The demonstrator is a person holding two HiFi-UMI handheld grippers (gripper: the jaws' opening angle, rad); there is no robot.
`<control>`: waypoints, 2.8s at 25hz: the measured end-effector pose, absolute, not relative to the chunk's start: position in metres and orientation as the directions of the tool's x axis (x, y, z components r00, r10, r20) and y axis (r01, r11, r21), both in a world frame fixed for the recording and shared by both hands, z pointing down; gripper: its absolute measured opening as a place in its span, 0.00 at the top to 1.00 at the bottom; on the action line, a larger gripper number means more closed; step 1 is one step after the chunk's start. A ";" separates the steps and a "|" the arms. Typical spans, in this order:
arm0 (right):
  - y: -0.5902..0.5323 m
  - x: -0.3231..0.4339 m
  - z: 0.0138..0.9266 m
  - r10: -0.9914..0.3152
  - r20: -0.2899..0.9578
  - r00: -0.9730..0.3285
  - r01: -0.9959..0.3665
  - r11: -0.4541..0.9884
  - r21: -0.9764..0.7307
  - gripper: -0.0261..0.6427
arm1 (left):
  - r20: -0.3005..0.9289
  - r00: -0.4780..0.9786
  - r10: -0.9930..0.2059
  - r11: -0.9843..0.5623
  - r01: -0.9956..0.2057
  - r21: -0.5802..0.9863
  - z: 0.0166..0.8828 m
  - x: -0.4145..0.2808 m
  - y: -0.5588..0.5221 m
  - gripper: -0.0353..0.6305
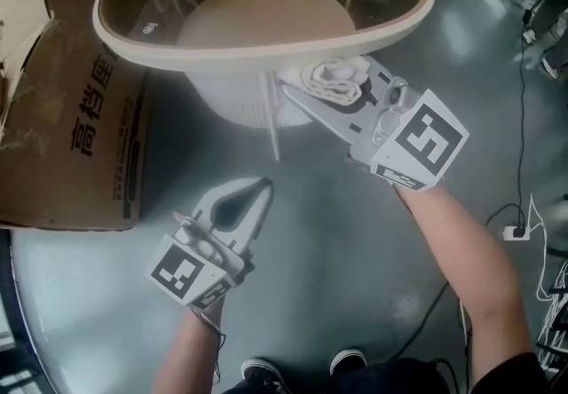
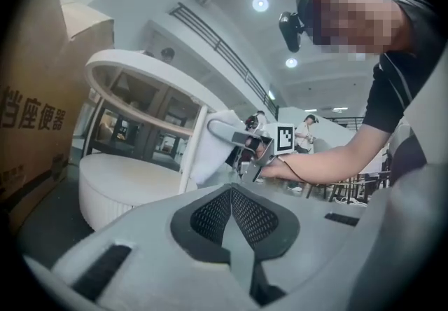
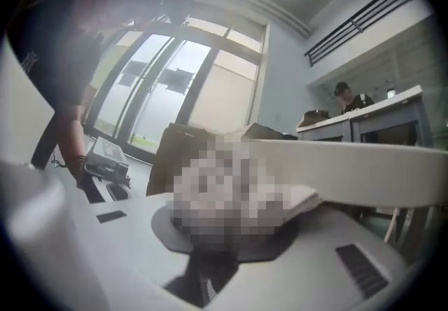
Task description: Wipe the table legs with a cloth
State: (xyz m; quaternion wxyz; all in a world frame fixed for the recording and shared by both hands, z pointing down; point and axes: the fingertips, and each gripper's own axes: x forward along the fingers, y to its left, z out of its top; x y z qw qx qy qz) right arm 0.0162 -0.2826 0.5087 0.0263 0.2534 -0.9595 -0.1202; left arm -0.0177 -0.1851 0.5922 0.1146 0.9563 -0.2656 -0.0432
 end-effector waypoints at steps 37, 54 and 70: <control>-0.284 0.026 0.810 -0.526 0.329 -0.784 -0.620 0.694 -0.366 0.83 | 0.163 0.872 -0.462 -0.836 -0.489 0.248 0.671 -0.027 -0.149 0.94; -0.267 0.004 0.519 -0.446 -0.069 -0.892 -0.443 0.834 0.328 0.83 | 0.078 0.864 -0.498 -0.834 -0.502 0.229 0.626 -0.028 -0.171 0.94; -0.277 0.006 0.722 -0.454 0.008 -0.891 -0.452 0.886 -0.106 0.83 | 0.196 0.845 -0.498 -0.803 -0.534 0.263 0.678 -0.058 -0.151 0.94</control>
